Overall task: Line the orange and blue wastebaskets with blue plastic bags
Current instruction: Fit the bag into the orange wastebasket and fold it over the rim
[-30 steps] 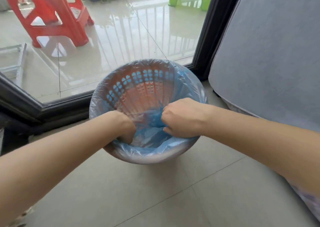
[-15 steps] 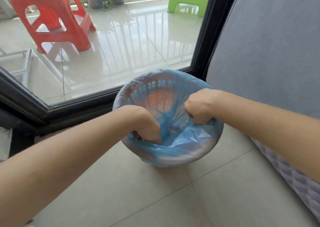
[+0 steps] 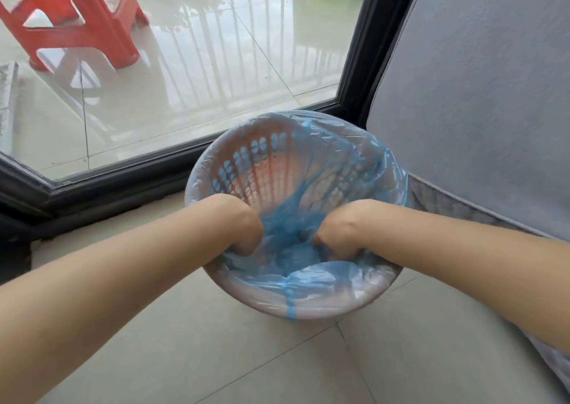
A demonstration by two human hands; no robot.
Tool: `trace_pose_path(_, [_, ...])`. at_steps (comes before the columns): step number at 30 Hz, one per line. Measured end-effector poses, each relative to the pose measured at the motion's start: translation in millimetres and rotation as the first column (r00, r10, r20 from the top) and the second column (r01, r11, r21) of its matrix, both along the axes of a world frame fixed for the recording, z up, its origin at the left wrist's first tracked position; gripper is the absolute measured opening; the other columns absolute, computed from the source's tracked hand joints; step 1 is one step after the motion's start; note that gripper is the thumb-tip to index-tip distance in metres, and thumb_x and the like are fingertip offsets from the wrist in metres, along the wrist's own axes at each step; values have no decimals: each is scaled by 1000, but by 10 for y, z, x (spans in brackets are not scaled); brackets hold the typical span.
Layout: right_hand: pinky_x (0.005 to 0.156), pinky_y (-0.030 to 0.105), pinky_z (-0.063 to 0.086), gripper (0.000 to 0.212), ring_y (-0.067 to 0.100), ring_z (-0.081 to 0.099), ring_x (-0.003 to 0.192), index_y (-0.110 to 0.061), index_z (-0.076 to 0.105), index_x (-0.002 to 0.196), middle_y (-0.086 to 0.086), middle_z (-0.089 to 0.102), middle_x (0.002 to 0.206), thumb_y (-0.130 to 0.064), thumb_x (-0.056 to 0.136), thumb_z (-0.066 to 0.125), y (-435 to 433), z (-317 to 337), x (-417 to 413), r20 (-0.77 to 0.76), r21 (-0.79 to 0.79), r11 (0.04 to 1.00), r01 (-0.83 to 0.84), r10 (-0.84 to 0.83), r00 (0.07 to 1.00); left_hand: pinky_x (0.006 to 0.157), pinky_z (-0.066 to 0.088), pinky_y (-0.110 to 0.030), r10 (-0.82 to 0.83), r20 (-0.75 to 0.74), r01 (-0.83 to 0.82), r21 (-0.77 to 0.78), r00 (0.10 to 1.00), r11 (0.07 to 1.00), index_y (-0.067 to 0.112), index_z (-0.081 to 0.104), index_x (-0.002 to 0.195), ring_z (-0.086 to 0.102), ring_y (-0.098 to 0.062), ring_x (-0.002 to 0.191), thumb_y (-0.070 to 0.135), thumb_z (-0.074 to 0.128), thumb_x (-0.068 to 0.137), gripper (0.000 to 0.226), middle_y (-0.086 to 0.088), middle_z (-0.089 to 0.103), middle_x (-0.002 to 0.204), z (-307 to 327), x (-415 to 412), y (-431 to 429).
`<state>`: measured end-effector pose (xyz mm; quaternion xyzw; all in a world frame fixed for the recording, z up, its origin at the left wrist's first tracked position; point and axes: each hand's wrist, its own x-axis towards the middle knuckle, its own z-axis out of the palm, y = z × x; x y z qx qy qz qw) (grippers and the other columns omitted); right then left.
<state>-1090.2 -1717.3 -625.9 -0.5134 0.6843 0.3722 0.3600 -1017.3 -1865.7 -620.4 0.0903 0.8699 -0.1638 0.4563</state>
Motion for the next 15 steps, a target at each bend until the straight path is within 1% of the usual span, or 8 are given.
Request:
trace_pose_path(2, [93,36,46,35,28,59,114,-16,60,127,4,63,126,-29,95,54,52,15,-9,-5,63,998,-17,17,1000,103,44,-39,-38,18,39,-22,999,999,20,63,125,55,-27,121,26,47,92,37,-2,61,130,58,19,40])
trace_pose_path(3, [91,37,48,33,29,60,110,-15,62,123,5,64,122,-27,94,55,60,28,-19,-2,42,999,-29,29,1000,101,45,-38,-60,26,61,-23,998,998,19,64,121,56,-26,119,26,48,92,34,-1,63,128,84,37,74])
trace_pose_path(4, [86,37,50,31,29,62,104,-15,65,119,6,66,116,-28,93,55,59,42,-37,3,-21,999,-33,33,999,99,46,-38,-83,20,83,-15,996,996,18,65,119,57,-26,118,25,48,93,32,-1,64,125,117,43,101])
trace_pose_path(6, [76,36,53,28,30,65,93,-14,67,111,7,68,106,-28,92,53,44,102,-67,22,-236,972,9,-4,1000,93,46,-37,-110,-52,111,24,993,993,17,66,118,58,-26,116,23,47,95,31,-2,64,124,199,38,122])
trace_pose_path(9, [66,36,46,21,30,63,94,-12,64,107,8,62,103,-15,91,50,-2,203,-98,16,-519,855,-28,42,999,91,44,-35,-171,-224,189,59,959,980,15,63,122,52,-28,118,25,42,98,34,-8,57,127,236,27,133])
trace_pose_path(11, [72,37,47,28,28,60,102,-14,62,115,6,58,111,-9,90,49,-59,268,-120,76,-573,819,25,23,997,92,40,-36,-199,-228,219,64,953,974,14,60,126,47,-29,119,26,40,99,36,-11,53,129,220,41,169])
trace_pose_path(13, [89,39,50,41,29,57,114,-14,60,127,9,58,123,-7,89,45,-145,260,-160,211,-588,778,220,-115,971,97,37,-38,-193,-189,206,50,963,977,15,57,129,46,-29,122,30,39,99,37,-10,52,132,134,104,207])
trace_pose_path(15, [99,39,46,45,32,53,122,-10,55,132,13,54,133,-7,89,42,-257,182,-233,311,-589,682,434,-305,900,105,30,-42,-203,-125,204,-4,971,979,20,55,132,44,-28,127,35,40,99,39,-7,52,136,7,159,232])
